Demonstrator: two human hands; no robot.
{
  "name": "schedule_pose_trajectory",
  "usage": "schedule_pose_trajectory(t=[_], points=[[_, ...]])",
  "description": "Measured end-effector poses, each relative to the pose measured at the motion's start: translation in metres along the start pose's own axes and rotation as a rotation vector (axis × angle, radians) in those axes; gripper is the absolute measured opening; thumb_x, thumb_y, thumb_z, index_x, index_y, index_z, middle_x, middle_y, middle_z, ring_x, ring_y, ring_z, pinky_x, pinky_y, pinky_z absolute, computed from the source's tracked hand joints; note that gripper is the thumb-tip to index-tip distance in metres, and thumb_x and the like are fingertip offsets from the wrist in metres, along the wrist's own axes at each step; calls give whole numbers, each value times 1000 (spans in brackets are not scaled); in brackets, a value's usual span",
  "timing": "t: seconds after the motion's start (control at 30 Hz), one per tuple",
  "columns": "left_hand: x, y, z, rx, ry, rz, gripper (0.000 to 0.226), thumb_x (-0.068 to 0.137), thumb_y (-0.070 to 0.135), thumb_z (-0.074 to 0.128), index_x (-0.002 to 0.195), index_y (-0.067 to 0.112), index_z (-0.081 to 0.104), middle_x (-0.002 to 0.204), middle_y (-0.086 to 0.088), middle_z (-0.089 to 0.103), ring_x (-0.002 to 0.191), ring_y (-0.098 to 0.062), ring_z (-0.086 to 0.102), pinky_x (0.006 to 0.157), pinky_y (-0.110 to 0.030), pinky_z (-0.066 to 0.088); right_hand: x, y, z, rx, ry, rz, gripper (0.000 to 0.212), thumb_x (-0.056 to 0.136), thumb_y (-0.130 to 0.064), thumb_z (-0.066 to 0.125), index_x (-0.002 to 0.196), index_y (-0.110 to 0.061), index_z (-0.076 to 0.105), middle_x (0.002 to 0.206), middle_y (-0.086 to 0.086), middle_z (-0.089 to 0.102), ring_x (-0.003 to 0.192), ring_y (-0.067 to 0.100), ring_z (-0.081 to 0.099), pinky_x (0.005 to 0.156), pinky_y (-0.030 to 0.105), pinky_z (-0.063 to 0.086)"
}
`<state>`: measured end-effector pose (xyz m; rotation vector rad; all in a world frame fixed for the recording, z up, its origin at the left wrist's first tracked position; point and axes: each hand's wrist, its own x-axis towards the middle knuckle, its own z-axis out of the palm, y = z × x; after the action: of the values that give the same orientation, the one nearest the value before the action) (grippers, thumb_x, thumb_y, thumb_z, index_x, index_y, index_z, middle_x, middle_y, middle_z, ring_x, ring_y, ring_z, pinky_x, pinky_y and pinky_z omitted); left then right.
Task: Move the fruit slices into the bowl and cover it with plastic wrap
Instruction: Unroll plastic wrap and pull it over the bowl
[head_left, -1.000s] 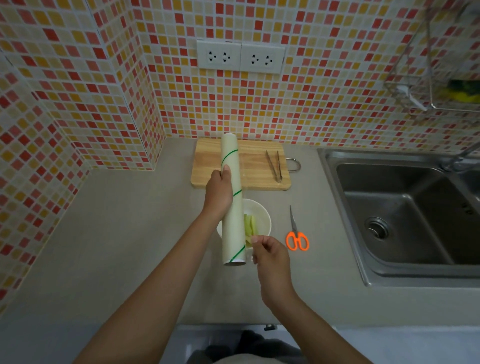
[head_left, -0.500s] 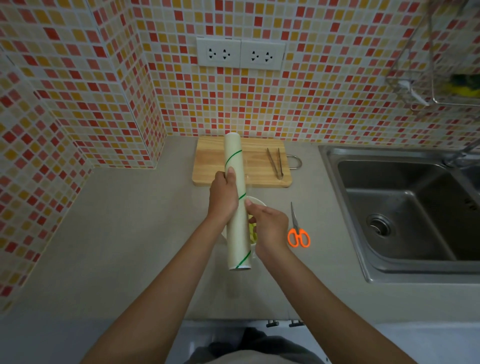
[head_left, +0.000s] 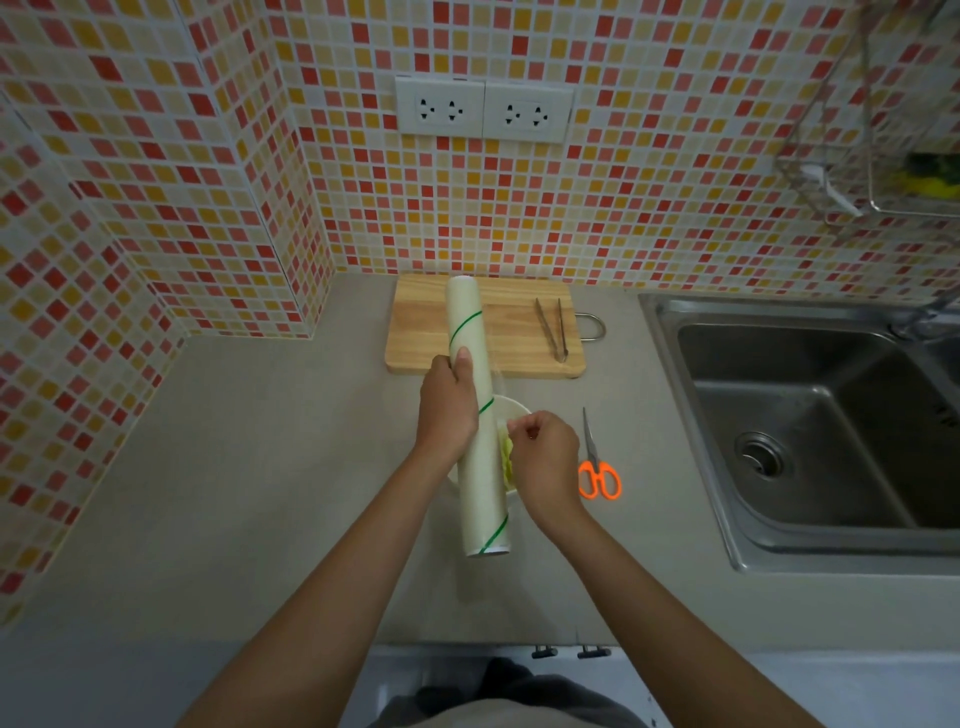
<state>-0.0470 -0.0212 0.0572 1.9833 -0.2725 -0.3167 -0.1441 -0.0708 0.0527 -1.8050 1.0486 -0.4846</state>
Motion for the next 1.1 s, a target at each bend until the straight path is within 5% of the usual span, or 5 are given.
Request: schedule_pose_trajectory(t=[0.23,0.47,0.83,0.97,1.1], points=[[0,-1,2,20,-7,-27,43,102,42,26,92,8,49,80,0,50,67,-9,47,54,-25,32,7,-1,-3,-78,-71,-28,15,93,-8,48,84,-2,60,91,17,68,78,33,65,72,41,55],[6,4,1,82,60,-12,46,101,44,27,97,5,50,99,-13,58,84,-27,55,68,-34,38,-11,-2,8,10,-73,17,46,92,-32,54,52,-16,39,42,-7,39,44,6,35,43,15,28],[6,0,-4,181,34,-18,52,102,43,25,99,0,55,100,-15,59,89,-31,58,70,-34,40,-3,-4,6,-447,-113,-182,27,97,-16,42,72,-7,51,73,2,49,70,20,47,59,27,27],[7,-3,-7,61,19,-16,48,103,41,25,89,5,52,86,-8,55,71,-18,50,53,-26,31,12,-1,-1,-183,-150,9,35,94,-12,49,63,3,52,73,28,60,64,32,52,62,33,38],[8,-3,-6,-7,27,18,46,103,40,25,86,7,52,77,-2,53,69,-16,49,53,-24,32,3,0,2,104,-164,136,36,95,-22,47,65,-5,59,60,9,57,53,20,49,64,35,46]])
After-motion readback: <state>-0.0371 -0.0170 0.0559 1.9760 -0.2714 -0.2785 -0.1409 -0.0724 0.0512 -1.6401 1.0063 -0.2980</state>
